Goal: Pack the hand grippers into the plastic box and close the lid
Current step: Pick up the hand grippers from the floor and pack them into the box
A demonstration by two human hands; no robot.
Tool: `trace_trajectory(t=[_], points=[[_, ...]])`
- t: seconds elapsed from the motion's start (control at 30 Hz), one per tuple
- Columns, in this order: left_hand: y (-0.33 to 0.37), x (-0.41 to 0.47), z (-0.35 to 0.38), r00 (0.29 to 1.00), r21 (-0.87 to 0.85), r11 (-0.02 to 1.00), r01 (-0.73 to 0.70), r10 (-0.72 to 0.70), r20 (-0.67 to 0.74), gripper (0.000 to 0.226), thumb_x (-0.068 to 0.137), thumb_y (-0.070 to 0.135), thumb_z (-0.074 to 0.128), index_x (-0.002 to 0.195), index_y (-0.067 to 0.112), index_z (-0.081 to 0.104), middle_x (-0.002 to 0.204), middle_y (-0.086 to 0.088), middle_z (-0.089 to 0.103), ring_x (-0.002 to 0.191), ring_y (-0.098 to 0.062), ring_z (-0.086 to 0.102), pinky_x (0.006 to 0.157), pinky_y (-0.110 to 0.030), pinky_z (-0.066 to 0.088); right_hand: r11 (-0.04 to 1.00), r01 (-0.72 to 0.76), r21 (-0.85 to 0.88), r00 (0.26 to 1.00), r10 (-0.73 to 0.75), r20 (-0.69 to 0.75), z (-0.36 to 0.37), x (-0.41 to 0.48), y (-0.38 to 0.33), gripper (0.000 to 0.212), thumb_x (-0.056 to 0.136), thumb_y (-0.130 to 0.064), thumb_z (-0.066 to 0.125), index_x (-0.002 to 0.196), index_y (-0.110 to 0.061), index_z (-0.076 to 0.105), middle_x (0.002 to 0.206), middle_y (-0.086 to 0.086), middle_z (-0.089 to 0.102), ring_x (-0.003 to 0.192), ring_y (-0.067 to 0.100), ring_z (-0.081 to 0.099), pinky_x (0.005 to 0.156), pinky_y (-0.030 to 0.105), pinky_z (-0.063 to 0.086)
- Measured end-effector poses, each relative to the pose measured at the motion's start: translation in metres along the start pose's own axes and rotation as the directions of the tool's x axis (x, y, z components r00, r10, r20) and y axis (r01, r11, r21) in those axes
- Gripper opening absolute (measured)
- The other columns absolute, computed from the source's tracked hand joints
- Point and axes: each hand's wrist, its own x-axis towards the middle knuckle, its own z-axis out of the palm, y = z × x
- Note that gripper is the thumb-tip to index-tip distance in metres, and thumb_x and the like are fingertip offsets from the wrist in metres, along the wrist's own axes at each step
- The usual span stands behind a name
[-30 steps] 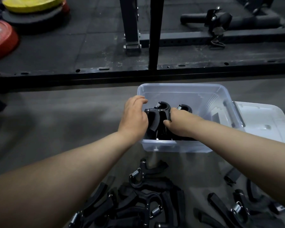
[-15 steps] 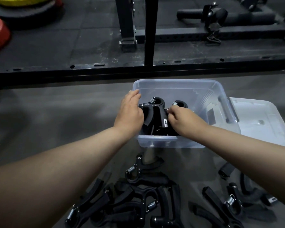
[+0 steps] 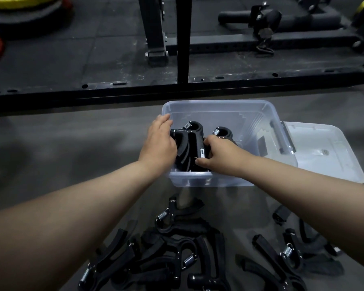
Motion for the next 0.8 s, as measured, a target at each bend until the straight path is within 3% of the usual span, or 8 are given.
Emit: trace_trajectory(t=[0.07, 0.17, 0.27, 0.53, 0.67, 0.8], points=[[0.0, -0.001, 0.0, 1.0, 0.004, 1.0, 0.007, -0.007, 0.008, 0.053, 0.091, -0.001, 0.036, 0.143, 0.006, 0.041, 0.155, 0.001, 0.029, 0.145, -0.013, 0.016, 0.116, -0.022, 0.009, 0.999, -0.029, 0.02, 1.0, 0.029, 0.01, -0.001, -0.002, 0.001, 0.038, 0.082, -0.041, 0.067, 0.105, -0.016, 0.051, 0.084, -0.002, 0.065, 0.083, 0.016, 0.063, 0.069, 0.032, 0.05], [0.0, 0.001, 0.0, 1.0, 0.008, 1.0, 0.005, -0.005, 0.006, 0.053, 0.091, -0.002, 0.035, 0.143, 0.006, 0.041, 0.155, 0.0, 0.029, 0.145, -0.014, 0.016, 0.116, -0.021, 0.008, 0.998, -0.058, 0.003, 0.998, 0.058, -0.016, -0.002, -0.002, -0.002, 0.05, 0.084, -0.054, 0.06, 0.112, -0.016, 0.044, 0.09, -0.001, 0.066, 0.082, 0.019, 0.062, 0.073, 0.036, 0.052], [0.002, 0.001, 0.0, 1.0, 0.015, 1.0, 0.0, 0.0, 0.0, 0.053, 0.09, -0.003, 0.036, 0.142, 0.004, 0.042, 0.154, -0.003, 0.03, 0.145, -0.016, 0.018, 0.114, -0.019, 0.007, 0.997, -0.076, -0.024, 0.997, 0.075, -0.029, -0.001, 0.005, -0.009, 0.049, 0.091, -0.046, 0.054, 0.123, -0.012, 0.039, 0.094, 0.005, 0.066, 0.083, 0.024, 0.062, 0.065, 0.034, 0.046], [0.0, 0.001, 0.0, 1.0, 0.027, 1.0, 0.009, -0.009, 0.005, 0.055, 0.089, -0.003, 0.035, 0.143, 0.005, 0.04, 0.155, 0.0, 0.028, 0.145, -0.013, 0.016, 0.114, -0.018, 0.005, 0.992, -0.104, -0.077, 0.994, 0.102, -0.027, 0.005, 0.006, -0.012, 0.04, 0.087, -0.036, 0.056, 0.112, -0.009, 0.04, 0.087, 0.007, 0.064, 0.076, 0.026, 0.058, 0.051, 0.029, 0.035], [0.001, 0.001, 0.001, 1.0, 0.029, 1.0, 0.011, -0.012, 0.011, 0.057, 0.088, -0.003, 0.035, 0.144, 0.006, 0.039, 0.157, 0.0, 0.026, 0.146, -0.013, 0.015, 0.115, -0.019, 0.005, 0.993, -0.098, -0.062, 0.995, 0.096, -0.022, 0.006, 0.006, -0.006, 0.044, 0.09, -0.042, 0.051, 0.12, -0.011, 0.041, 0.096, 0.008, 0.067, 0.086, 0.027, 0.061, 0.067, 0.035, 0.046], [0.001, 0.002, 0.001, 0.999, 0.057, 0.998, 0.021, -0.023, 0.033, 0.064, 0.087, -0.002, 0.035, 0.149, 0.008, 0.027, 0.162, -0.003, 0.009, 0.148, -0.018, 0.01, 0.117, -0.024, 0.007, 0.998, -0.059, -0.01, 0.992, 0.058, -0.114, 0.0, -0.015, 0.005, 0.034, 0.093, -0.041, 0.043, 0.117, -0.017, 0.05, 0.104, 0.005, 0.065, 0.093, 0.027, 0.059, 0.082, 0.041, 0.05]])
